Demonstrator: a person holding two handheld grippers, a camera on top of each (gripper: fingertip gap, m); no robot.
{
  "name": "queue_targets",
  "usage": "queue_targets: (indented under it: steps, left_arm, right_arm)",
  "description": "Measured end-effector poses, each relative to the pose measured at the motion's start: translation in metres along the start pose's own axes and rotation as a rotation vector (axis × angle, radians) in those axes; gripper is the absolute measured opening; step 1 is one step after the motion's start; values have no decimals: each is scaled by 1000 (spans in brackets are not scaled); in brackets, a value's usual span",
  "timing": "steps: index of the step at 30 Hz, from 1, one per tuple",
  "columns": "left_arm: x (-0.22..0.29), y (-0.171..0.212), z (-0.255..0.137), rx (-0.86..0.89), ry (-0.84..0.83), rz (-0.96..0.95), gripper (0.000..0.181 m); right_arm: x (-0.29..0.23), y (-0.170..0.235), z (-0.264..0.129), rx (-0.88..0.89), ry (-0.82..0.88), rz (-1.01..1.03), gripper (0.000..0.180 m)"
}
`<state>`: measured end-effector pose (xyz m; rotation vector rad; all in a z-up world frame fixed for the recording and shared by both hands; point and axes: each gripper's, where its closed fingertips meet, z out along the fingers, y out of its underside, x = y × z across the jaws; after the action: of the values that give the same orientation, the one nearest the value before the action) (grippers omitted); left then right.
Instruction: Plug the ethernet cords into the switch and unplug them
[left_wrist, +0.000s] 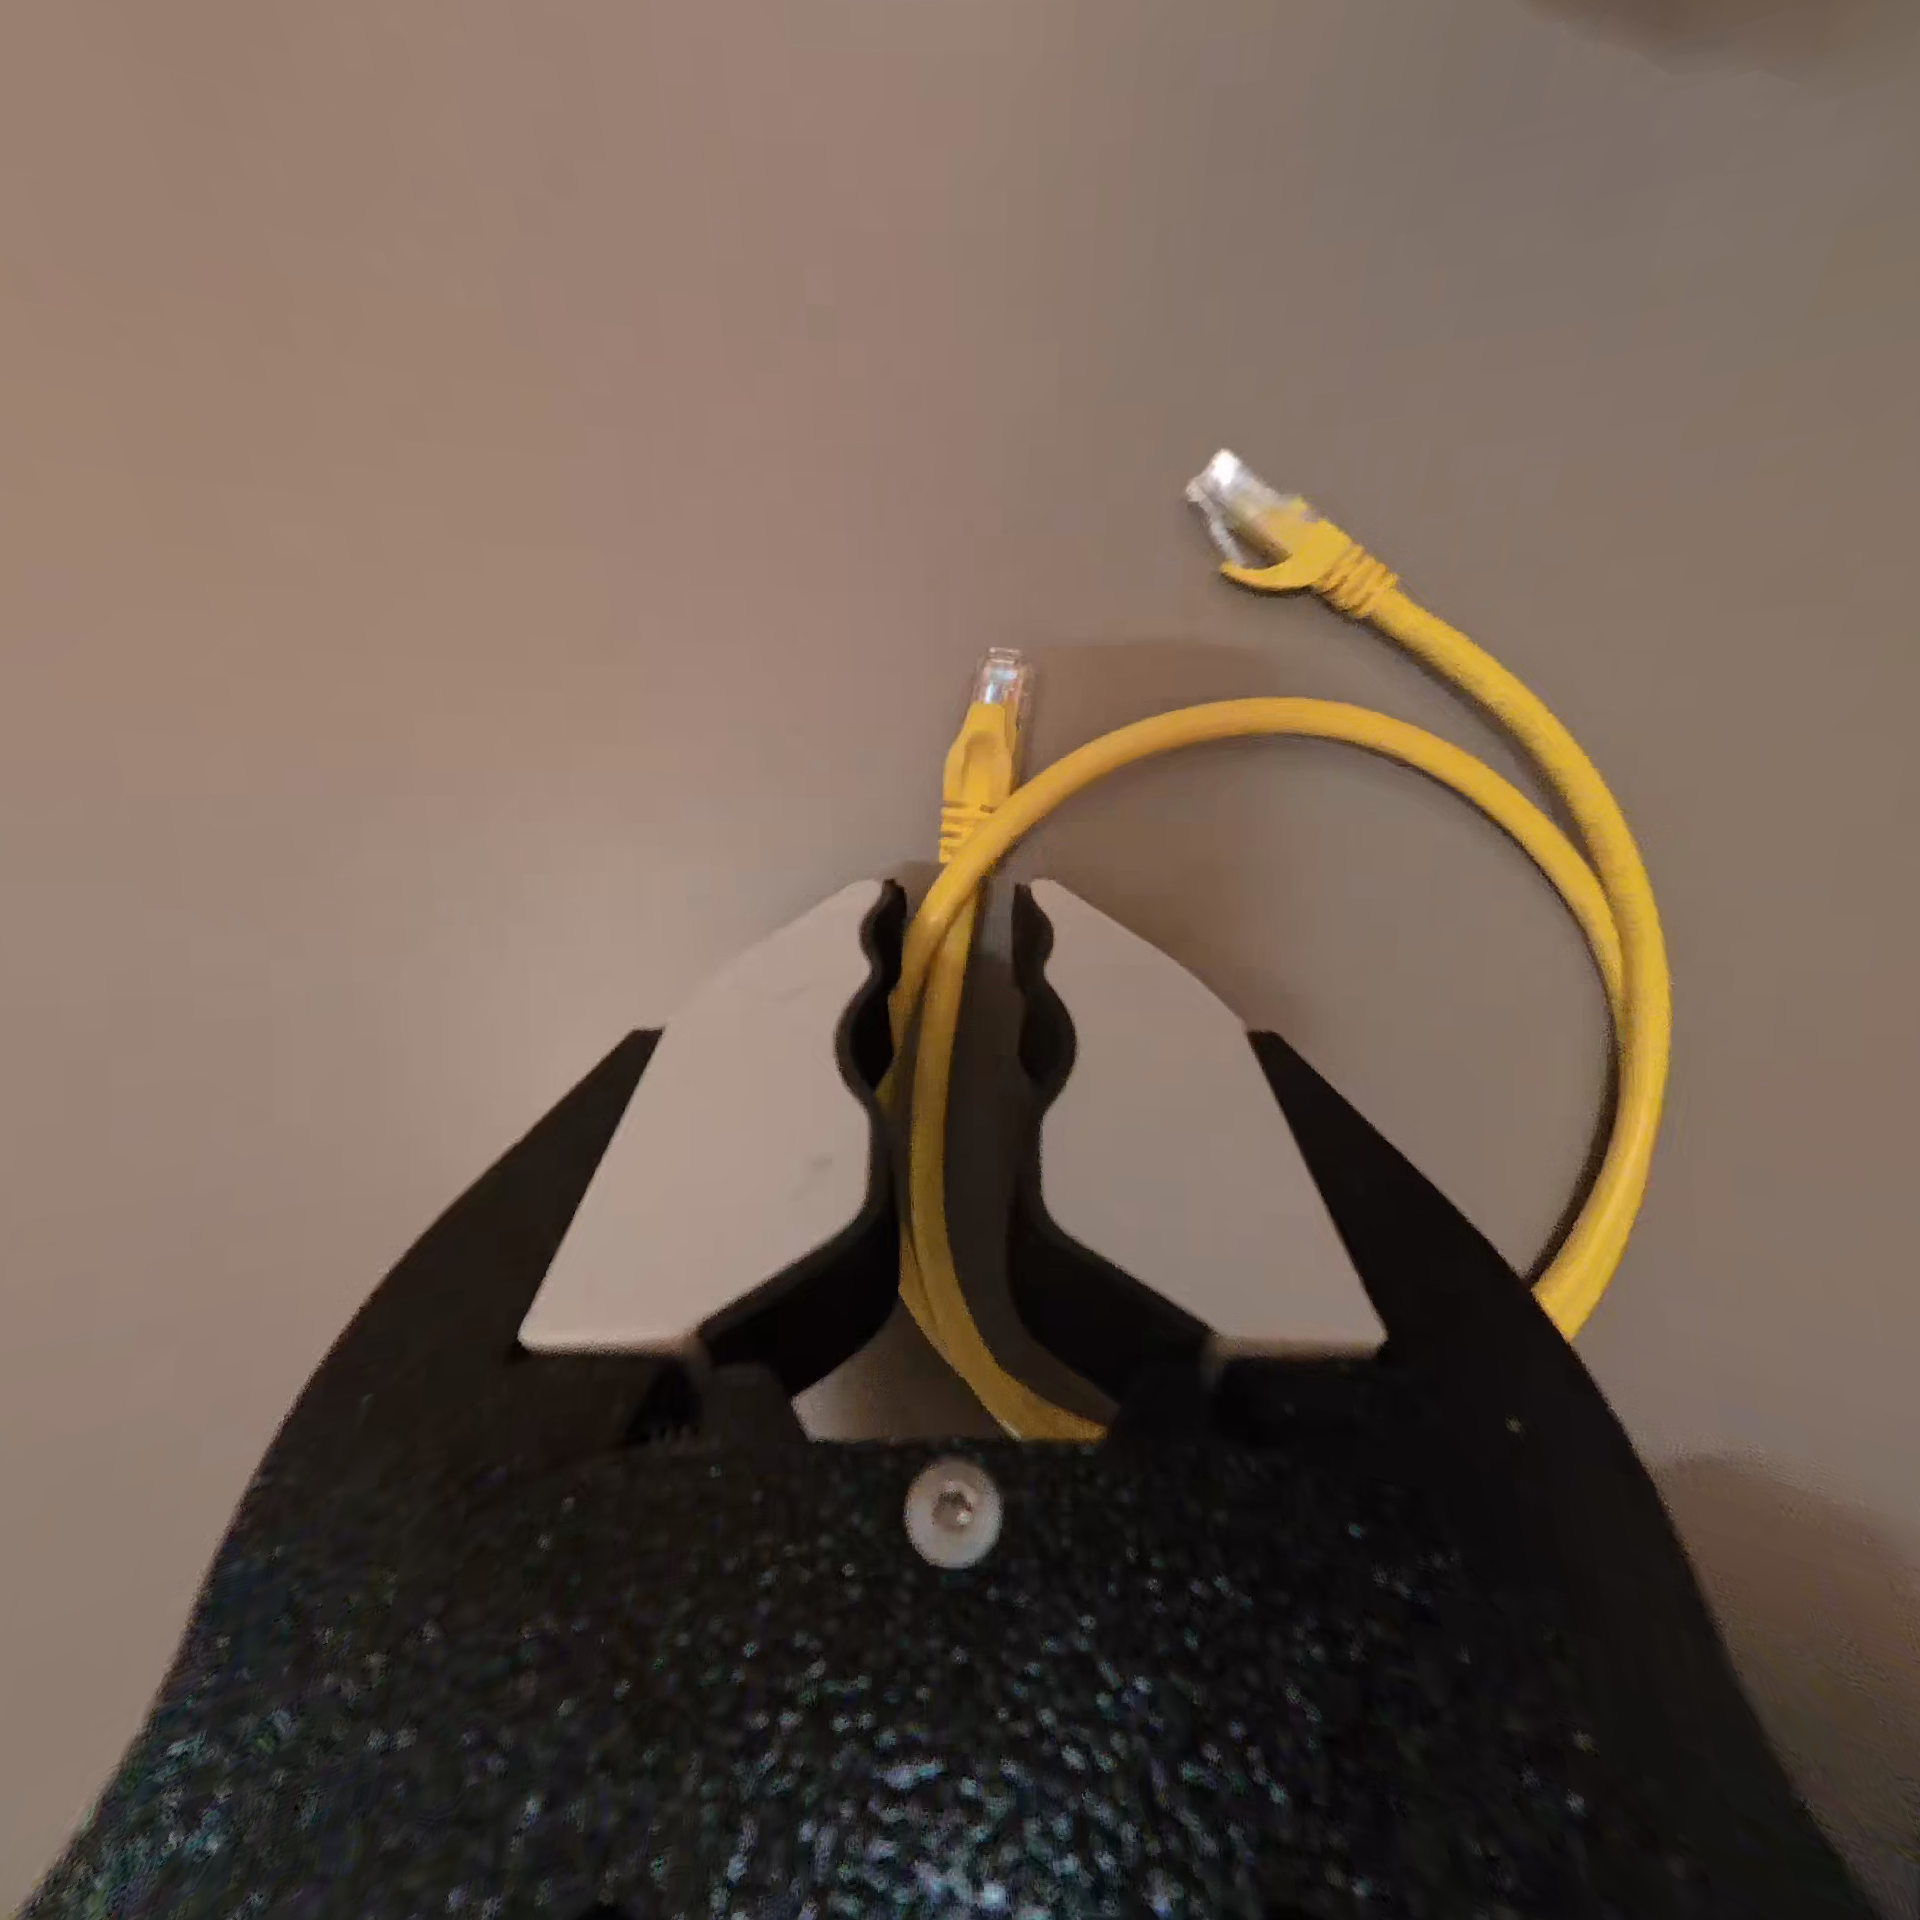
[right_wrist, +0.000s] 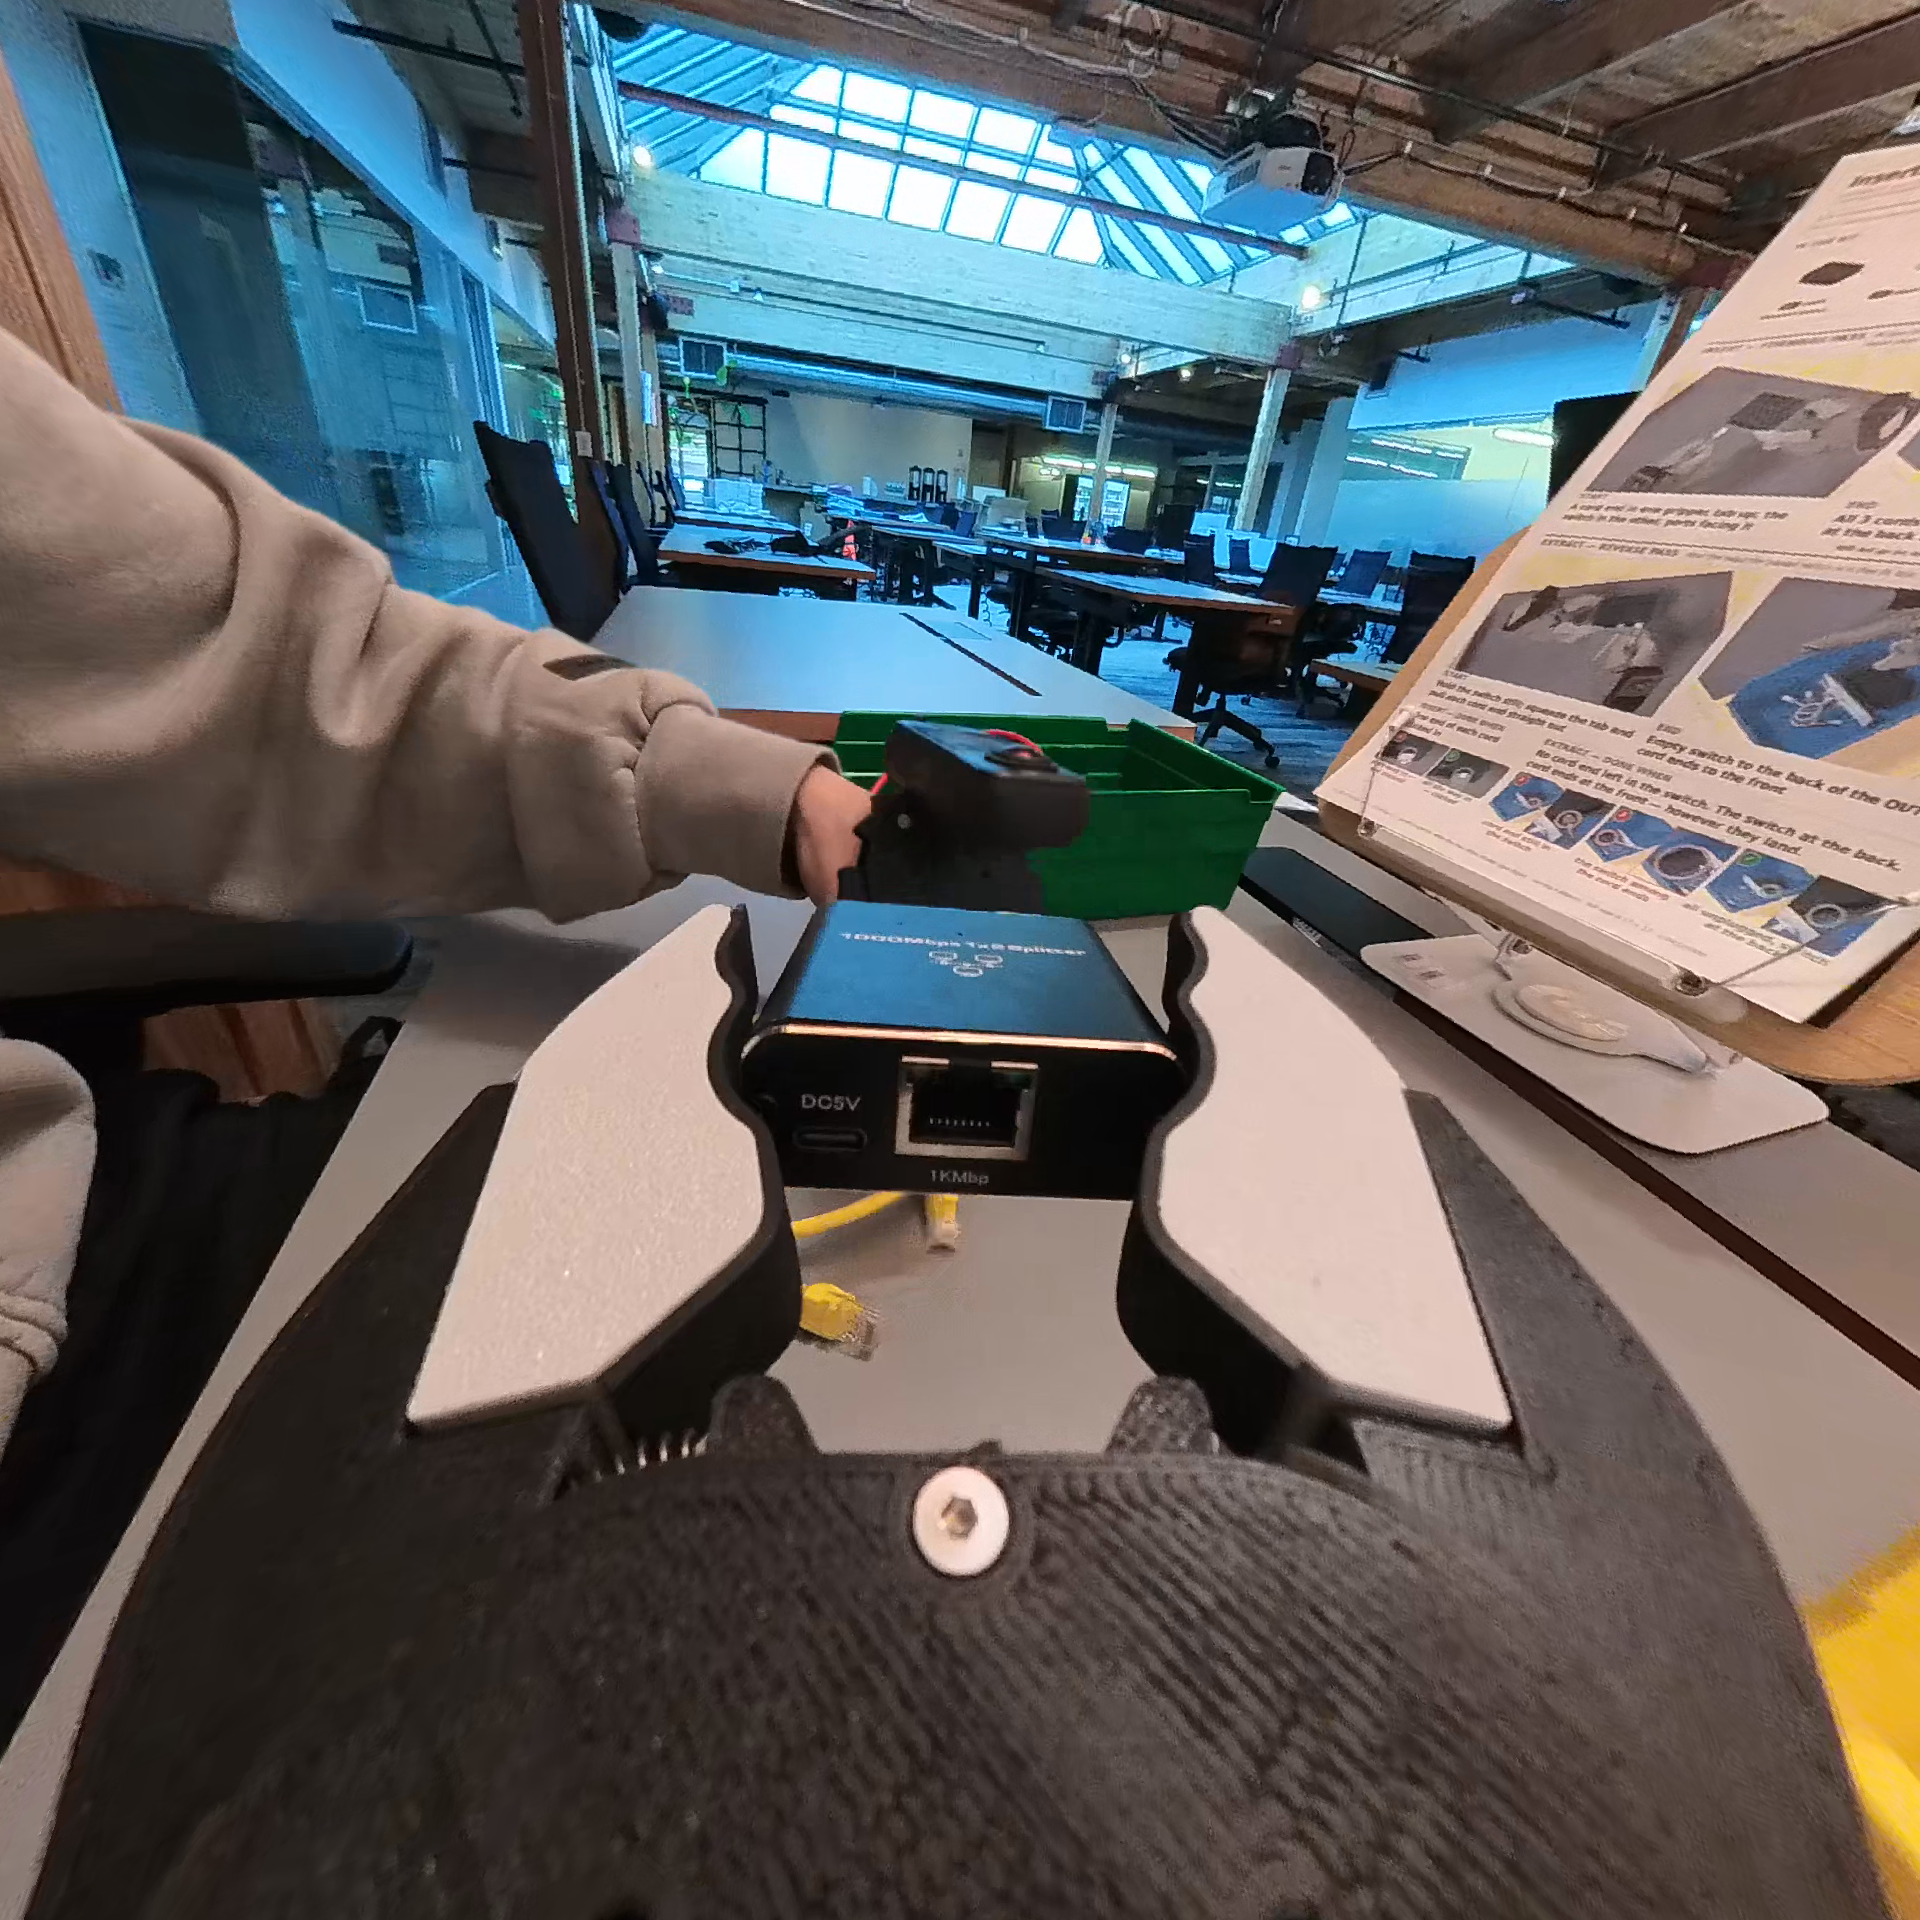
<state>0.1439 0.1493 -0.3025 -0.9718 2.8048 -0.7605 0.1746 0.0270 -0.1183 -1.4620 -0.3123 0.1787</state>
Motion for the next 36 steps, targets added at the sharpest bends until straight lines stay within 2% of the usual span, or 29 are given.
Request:
queue_targets:
  steps: [3, 6, 11, 14, 18, 22, 26, 32, 36]
  left_arm:
    - [6, 1, -1, 97, 61, -6, 20]
    - [9, 5, 1, 116, 110, 5, 19]
    - [4, -3, 10, 162, -9, 96, 7]
    - [5, -5, 6, 143, -77, 56, 6]
    - [29, -22, -22, 132, -93, 27, 6]
    - [63, -57, -70, 137, -137, 105, 6]
    - [97, -92, -109, 164, -118, 102, 6]
    - [127, -114, -127, 128, -99, 153, 6]
    - [134, -120, -133, 131, -96, 166, 6]
  right_arm:
    - [-3, 1, 4, 3, -14, 1, 76]
    - [-5, 1, 7, -2, -20, -5, 76]
    - [-9, -1, 9, -2, -27, -23, 76]
    - [-10, -1, 9, 8, -33, -28, 76]
    - [-14, -6, 8, 70, -61, -37, 76]
    - [-25, -11, 10, 125, -126, -43, 77]
    - [-38, -22, 11, 183, -186, -54, 76]
    - [-58, -43, 8, 310, -295, -43, 76]
    - [-63, -43, 10, 296, -315, -40, 76]
